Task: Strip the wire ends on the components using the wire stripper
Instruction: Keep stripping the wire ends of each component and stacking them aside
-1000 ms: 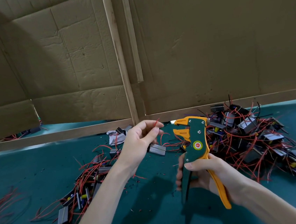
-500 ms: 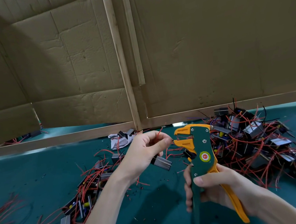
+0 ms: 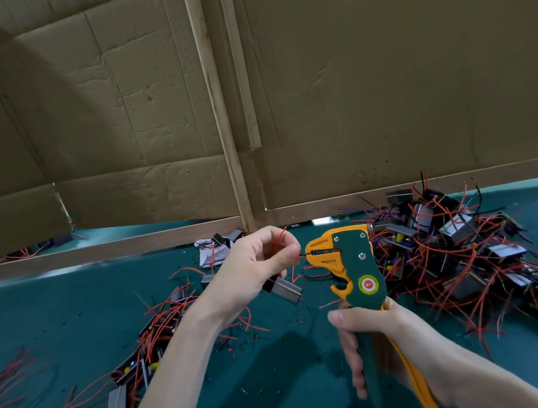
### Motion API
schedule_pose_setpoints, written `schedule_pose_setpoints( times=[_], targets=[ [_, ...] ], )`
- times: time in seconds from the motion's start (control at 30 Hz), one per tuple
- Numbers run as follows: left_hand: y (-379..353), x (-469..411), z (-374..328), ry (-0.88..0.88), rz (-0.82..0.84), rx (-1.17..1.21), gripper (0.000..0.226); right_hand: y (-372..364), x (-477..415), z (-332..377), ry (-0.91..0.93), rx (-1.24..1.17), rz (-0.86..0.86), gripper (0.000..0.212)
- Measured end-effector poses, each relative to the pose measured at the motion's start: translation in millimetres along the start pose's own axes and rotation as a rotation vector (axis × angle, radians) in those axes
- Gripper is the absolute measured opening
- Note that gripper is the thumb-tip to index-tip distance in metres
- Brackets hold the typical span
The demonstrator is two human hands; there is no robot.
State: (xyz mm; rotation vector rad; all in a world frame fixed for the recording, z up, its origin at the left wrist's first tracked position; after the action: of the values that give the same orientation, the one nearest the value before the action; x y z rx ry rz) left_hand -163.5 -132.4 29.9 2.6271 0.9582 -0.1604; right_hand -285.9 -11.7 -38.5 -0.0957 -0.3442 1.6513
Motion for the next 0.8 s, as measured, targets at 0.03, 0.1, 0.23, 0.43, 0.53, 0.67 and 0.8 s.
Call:
schedule_pose_setpoints(
  times=[0.03, 0.1, 0.23, 0.43, 0.53, 0.67, 0.8],
  targets=[
    [-1.7, -1.0, 2.9, 0.007, 0.001, 0.028, 0.017, 0.1, -0.8, -1.6, 0.000, -0.011, -0.056, 0.040],
    [-10.3, -2.3, 9.4, 0.030, 0.031, 0.062, 0.028, 3.6, -1.9, -3.8, 0.011, -0.040, -0.121, 0.040],
    [-22.0, -4.0, 13.4, 0.013, 0.045, -0.034, 0.025, 3.1, -7.4, 8.3, 0.137, -0.191, 0.061, 0.019],
    [1.1, 0.1, -5.5, -0.126, -0.135, -0.060, 0.016, 10.9, -5.6, 10.5, 0.178, -0.171, 0.180, 0.020],
    [8.0, 4.0, -15.3, -0.148, -0.144, -0.134, 0.010, 6.8, -4.8, 8.6, 0.159, -0.125, 0.218, 0.014],
    [5.9, 5.9, -20.8, -0.137, -0.098, -0.169, 0.007, 2.1, -2.5, 8.0, 0.153, -0.073, 0.275, 0.019],
    [4.1, 7.7, -22.1, -0.115, -0.061, -0.175, 0.012, 1.5, -1.2, 9.9, 0.152, -0.066, 0.313, 0.019]
  ],
)
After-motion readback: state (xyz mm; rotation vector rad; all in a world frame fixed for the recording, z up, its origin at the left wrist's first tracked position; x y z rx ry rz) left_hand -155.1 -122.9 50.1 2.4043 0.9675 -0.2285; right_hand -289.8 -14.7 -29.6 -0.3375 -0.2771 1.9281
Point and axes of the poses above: each hand's wrist, its own x-axis away from the middle knuckle, its own y-axis out of the back of the hand, z = x × y, the point moved 4 cm from there along -x, towards the middle knuckle, and after that the axes turned 5 degrees about z, right-handed, at the moved point
